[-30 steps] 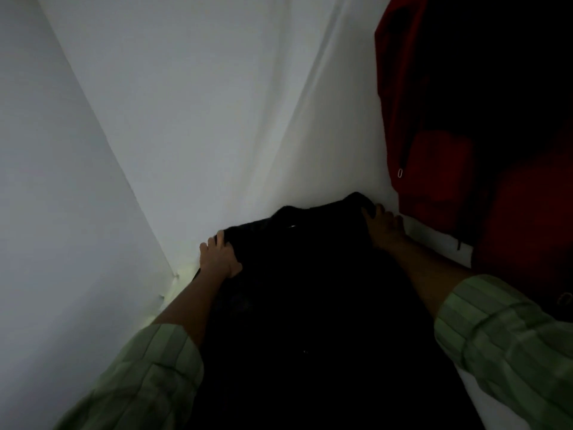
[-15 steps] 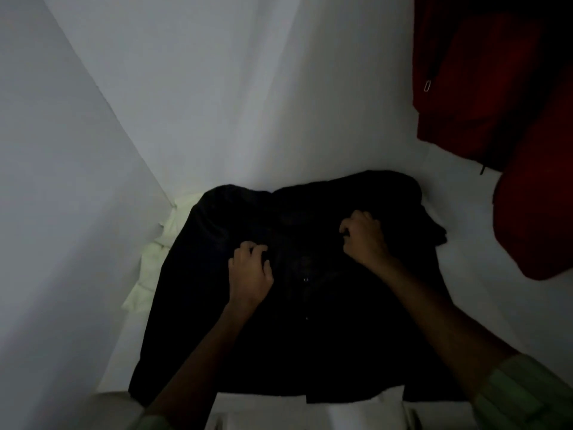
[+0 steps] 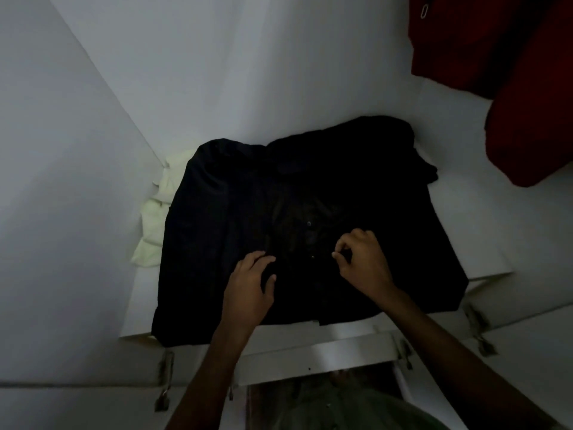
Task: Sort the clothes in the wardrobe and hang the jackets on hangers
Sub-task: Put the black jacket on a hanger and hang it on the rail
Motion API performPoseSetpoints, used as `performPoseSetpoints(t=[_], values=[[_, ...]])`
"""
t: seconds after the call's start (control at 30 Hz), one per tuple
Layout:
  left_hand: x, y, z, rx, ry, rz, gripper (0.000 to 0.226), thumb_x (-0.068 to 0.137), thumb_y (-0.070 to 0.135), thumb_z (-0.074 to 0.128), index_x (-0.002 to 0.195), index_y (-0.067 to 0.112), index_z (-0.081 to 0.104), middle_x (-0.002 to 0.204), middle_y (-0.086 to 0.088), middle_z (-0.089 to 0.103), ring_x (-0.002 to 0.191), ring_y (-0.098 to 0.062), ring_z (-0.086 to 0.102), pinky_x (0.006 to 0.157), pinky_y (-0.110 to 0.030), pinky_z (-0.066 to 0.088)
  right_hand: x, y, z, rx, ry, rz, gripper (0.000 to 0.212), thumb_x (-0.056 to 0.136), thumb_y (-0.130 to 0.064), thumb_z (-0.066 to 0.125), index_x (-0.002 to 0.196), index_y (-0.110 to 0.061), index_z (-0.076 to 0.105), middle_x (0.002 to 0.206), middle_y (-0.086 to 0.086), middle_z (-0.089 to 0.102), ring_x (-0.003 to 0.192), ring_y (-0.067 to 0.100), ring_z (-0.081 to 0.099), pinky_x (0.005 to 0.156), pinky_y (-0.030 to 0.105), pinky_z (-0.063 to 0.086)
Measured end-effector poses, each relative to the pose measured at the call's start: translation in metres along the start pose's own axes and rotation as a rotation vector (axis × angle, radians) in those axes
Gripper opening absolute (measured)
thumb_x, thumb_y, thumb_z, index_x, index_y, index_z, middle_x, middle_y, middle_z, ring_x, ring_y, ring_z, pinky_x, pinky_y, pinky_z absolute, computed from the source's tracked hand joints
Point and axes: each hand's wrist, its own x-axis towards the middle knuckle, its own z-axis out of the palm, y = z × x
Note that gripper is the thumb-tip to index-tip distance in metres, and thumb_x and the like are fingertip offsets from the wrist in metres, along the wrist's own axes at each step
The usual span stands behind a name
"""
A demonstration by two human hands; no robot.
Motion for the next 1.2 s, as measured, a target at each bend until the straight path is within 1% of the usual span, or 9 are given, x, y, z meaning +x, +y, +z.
performPoseSetpoints(t=[0.1, 0.23, 0.43, 0.57, 0.63, 0.7, 0.87, 1.03, 1.2], values=[[-0.025, 0.000, 0.003, -0.064, -0.049, -0.003, 0.050, 0.103, 0.022, 0.059, 0.152, 0.024, 0.048, 0.163, 0.003, 0.035, 0.150, -0.013, 0.031, 0.119, -0.029, 0.032, -0.026, 0.008, 0.001, -0.026, 0.004, 0.006, 0.023, 0.088, -0.031, 0.074, 0.110, -0.028, 0.066, 0.115, -0.003, 0.053, 0.106, 0.018, 0.044, 0.085, 0.033, 0.038], [-0.010, -0.013, 0.003, 0.055, -0.144, 0.066, 0.052, 0.110, 0.028, 0.039, 0.161, 0.020, 0.027, 0.169, -0.001, 0.015, 0.157, -0.018, 0.011, 0.128, -0.036, 0.013, -0.008, 0.020, 0.000, -0.165, 0.006, -0.103, 0.021, 0.101, -0.029, 0.059, 0.121, -0.031, 0.061, 0.124, -0.001, 0.051, 0.113, 0.024, 0.045, 0.091, 0.040, 0.039], [0.052, -0.002, 0.000, 0.227, -0.323, -0.032, 0.057, 0.112, 0.029, 0.028, 0.164, 0.017, 0.008, 0.171, -0.008, -0.001, 0.158, -0.025, 0.001, 0.128, -0.039, 0.007, 0.053, 0.024, -0.011, -0.296, -0.189, -0.061, 0.026, 0.105, -0.028, 0.052, 0.130, -0.032, 0.054, 0.138, 0.003, 0.044, 0.124, 0.033, 0.044, 0.099, 0.046, 0.039], [0.053, 0.014, -0.009, 0.285, -0.275, -0.063, 0.054, 0.107, 0.028, 0.044, 0.158, 0.015, 0.031, 0.165, -0.012, 0.028, 0.147, -0.033, 0.033, 0.119, -0.044, 0.031, 0.041, 0.009, -0.028, -0.322, -0.288, -0.059, 0.038, 0.104, -0.033, 0.053, 0.141, -0.022, 0.050, 0.145, 0.008, 0.043, 0.127, 0.035, 0.045, 0.104, 0.047, 0.042], [0.054, 0.024, -0.024, 0.325, -0.224, -0.063, 0.045, 0.102, 0.028, 0.054, 0.144, 0.013, 0.050, 0.146, -0.012, 0.051, 0.130, -0.032, 0.050, 0.107, -0.044, 0.042, 0.033, 0.003, -0.037, -0.291, -0.279, -0.020, 0.041, 0.104, -0.034, 0.054, 0.141, -0.018, 0.050, 0.143, 0.009, 0.046, 0.127, 0.034, 0.047, 0.104, 0.047, 0.044], [0.056, 0.037, -0.042, 0.378, -0.136, -0.022, 0.033, 0.098, 0.027, 0.056, 0.129, 0.014, 0.059, 0.127, -0.010, 0.061, 0.116, -0.030, 0.058, 0.098, -0.042, 0.045, 0.025, -0.006, -0.047, -0.289, -0.262, -0.017, 0.040, 0.103, -0.034, 0.055, 0.138, -0.016, 0.052, 0.139, 0.010, 0.048, 0.124, 0.033, 0.049, 0.102, 0.047, 0.045], [0.077, 0.095, -0.097, 0.518, -0.011, 0.192, 0.021, 0.097, 0.024, 0.050, 0.107, 0.018, 0.068, 0.109, -0.006, 0.068, 0.097, -0.028, 0.064, 0.083, -0.038, 0.046, 0.037, -0.048, -0.097, -0.338, -0.203, -0.122, 0.044, 0.103, -0.037, 0.053, 0.140, -0.014, 0.052, 0.138, 0.011, 0.050, 0.123, 0.031, 0.050, 0.100, 0.046, 0.047], [0.117, 0.176, -0.176, 0.470, 0.051, 0.302, 0.028, 0.097, 0.026, 0.051, 0.114, 0.016, 0.070, 0.117, -0.011, 0.067, 0.102, -0.035, 0.066, 0.086, -0.040, 0.054, 0.072, -0.111, -0.166, -0.343, -0.053, -0.202, 0.045, 0.103, -0.038, 0.053, 0.139, -0.012, 0.052, 0.137, 0.012, 0.051, 0.122, 0.030, 0.050, 0.099, 0.045, 0.047], [0.138, 0.226, -0.238, 0.695, 0.166, 0.476, 0.026, 0.096, 0.025, 0.049, 0.111, 0.018, 0.069, 0.110, -0.006, 0.067, 0.093, -0.030, 0.066, 0.076, -0.036, 0.048, 0.095, -0.165, -0.232, -0.393, 0.060, -0.237, 0.047, 0.103, -0.039, 0.053, 0.142, -0.013, 0.051, 0.141, 0.011, 0.049, 0.129, 0.030, 0.047, 0.103, 0.045, 0.044]])
